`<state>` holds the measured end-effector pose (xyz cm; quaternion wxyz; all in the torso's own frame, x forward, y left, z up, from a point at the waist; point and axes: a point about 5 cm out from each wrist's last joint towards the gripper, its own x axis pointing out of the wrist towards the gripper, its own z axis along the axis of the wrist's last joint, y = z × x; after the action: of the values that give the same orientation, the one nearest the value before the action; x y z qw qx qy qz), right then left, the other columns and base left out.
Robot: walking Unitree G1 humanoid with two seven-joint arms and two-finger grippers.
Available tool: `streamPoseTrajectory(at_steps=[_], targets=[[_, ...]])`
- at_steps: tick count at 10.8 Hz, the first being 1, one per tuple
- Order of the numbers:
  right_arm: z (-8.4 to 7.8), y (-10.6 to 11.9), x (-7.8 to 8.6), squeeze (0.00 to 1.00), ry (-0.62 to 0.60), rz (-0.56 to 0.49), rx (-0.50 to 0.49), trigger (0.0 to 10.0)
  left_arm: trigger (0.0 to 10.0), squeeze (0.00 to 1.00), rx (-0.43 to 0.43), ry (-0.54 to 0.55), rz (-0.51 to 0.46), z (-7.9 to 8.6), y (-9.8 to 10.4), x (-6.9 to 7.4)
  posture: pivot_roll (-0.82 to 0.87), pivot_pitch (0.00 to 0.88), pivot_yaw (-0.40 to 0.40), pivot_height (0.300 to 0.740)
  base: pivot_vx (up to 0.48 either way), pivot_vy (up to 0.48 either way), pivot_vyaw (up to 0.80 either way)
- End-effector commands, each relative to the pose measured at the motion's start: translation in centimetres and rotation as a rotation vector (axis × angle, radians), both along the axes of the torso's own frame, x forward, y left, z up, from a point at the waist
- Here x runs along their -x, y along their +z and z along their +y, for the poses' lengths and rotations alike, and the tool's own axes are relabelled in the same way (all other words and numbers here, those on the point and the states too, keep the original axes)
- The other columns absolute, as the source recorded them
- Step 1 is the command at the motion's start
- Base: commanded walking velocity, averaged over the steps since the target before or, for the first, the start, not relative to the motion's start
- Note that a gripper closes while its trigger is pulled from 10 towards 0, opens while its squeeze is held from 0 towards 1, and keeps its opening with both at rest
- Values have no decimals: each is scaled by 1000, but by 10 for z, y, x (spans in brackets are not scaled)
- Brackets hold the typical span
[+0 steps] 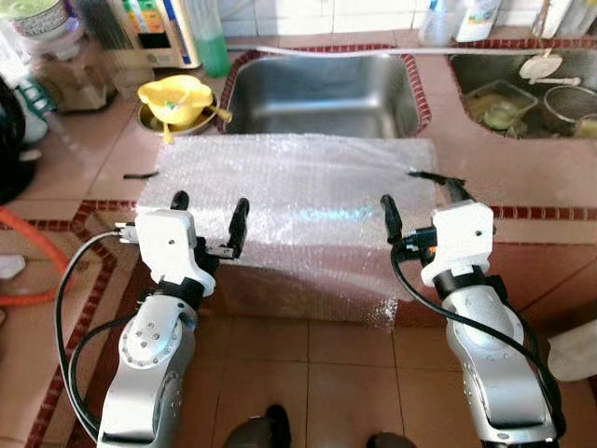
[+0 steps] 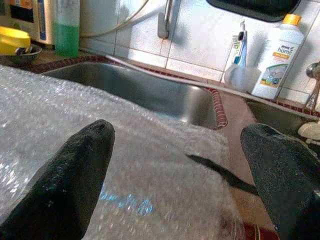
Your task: Kitchen organization
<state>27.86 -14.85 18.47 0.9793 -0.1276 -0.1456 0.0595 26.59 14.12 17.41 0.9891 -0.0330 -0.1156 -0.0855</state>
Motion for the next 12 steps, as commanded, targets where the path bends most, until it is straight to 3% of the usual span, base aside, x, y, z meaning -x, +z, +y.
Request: streamPoseTrajectory(at_steps=[1,12], targets=[[3,5,2,0,12,-27,-4,10000,10000,0,-5,3,-19,2,4,1,-161,212,99,740,379,0,0],[6,6,2,0,43,-35,10,10000,10000,0,-19,-2,-3,2,0,2,-159,202,97,740,391,0,0]])
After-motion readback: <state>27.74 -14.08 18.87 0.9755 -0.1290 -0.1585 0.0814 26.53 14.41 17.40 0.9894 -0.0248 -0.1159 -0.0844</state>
